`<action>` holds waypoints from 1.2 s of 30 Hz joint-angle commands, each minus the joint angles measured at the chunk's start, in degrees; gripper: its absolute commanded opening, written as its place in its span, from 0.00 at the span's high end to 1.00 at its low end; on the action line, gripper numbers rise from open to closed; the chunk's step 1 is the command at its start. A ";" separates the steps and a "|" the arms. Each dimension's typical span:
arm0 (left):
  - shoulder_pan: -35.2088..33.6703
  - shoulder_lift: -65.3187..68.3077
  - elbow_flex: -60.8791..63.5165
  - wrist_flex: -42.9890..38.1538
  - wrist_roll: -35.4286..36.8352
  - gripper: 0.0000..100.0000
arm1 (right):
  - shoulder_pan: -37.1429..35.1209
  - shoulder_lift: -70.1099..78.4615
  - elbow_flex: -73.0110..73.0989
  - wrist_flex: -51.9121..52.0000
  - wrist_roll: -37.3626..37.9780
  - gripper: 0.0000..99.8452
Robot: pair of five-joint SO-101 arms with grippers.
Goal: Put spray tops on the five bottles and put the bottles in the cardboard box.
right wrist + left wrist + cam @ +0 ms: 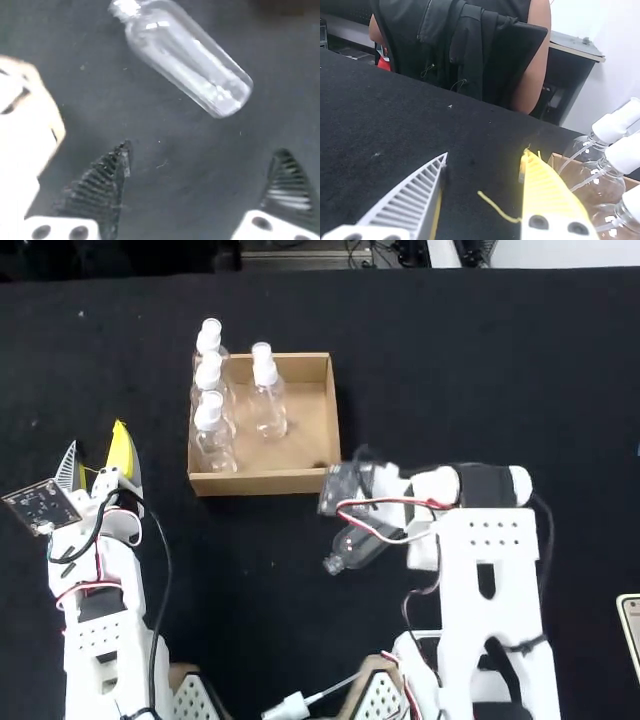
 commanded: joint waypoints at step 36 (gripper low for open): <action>0.48 -0.09 1.19 -1.32 -0.26 0.79 | 3.52 20.44 7.60 -19.87 -4.92 0.78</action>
